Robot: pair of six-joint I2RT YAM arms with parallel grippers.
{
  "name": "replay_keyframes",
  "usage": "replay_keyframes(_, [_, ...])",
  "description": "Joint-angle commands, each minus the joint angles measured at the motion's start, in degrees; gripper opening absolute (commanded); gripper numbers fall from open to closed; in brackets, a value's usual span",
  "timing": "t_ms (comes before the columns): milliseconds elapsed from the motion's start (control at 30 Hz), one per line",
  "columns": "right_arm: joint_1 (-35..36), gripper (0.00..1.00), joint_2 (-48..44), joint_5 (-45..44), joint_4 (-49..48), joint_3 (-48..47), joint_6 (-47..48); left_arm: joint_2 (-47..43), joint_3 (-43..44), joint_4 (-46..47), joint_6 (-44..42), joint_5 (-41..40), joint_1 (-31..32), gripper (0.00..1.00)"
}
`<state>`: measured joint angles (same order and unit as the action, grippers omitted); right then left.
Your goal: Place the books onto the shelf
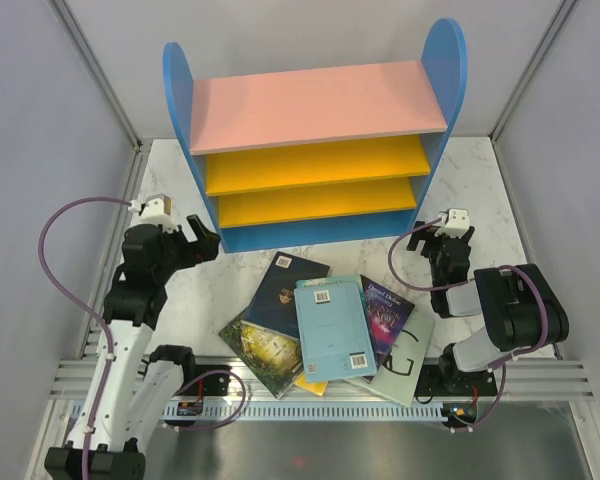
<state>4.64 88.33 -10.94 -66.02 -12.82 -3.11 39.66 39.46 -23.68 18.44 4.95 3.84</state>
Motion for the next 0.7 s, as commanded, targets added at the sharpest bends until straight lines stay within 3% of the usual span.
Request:
replay_keyframes(0, [-0.25, 0.98, -0.18, 1.01, -2.8, -0.89, 0.57, -2.48, 5.53, -11.46, 4.33, 3.04, -0.23, 1.0])
replay_keyframes(100, [-0.16, 0.98, -1.84, 1.44, -3.15, -0.01, 0.65, -4.5, 10.27, -16.91, 3.1, 5.51, 0.12, 1.0])
replay_keyframes(200, [-0.16, 0.98, -10.61, 1.36, 8.67, -2.73, 1.53, -6.26, 13.17, -17.72, 6.0, 3.57, 0.12, 1.0])
replay_keyframes(233, [-0.08, 0.98, -16.9, 1.53, 18.11, -3.87, 2.23, -6.09, 13.97, -17.71, 6.08, 4.44, 0.12, 1.0])
replay_keyframes(333, [0.28, 0.98, -31.83, 2.24, 28.19, -5.99, 2.59, -6.08, 16.87, -17.71, 5.56, 5.86, 0.12, 1.0])
replay_keyframes(433, [1.07, 0.98, -44.42, 1.09, 45.64, -9.06, -4.16, -7.23, 17.67, -17.71, 5.56, 5.86, 0.12, 1.0])
replay_keyframes(600, [2.91, 0.98, -52.29, 9.67, 72.14, -21.62, -18.56, -5.3, 17.66, -17.71, 5.56, 5.86, 0.12, 1.0])
replay_keyframes(667, [2.83, 0.98, -54.58, 13.46, 79.44, -25.3, -30.07, -3.28, 17.58, -17.71, 5.56, 5.86, 0.21, 1.0])
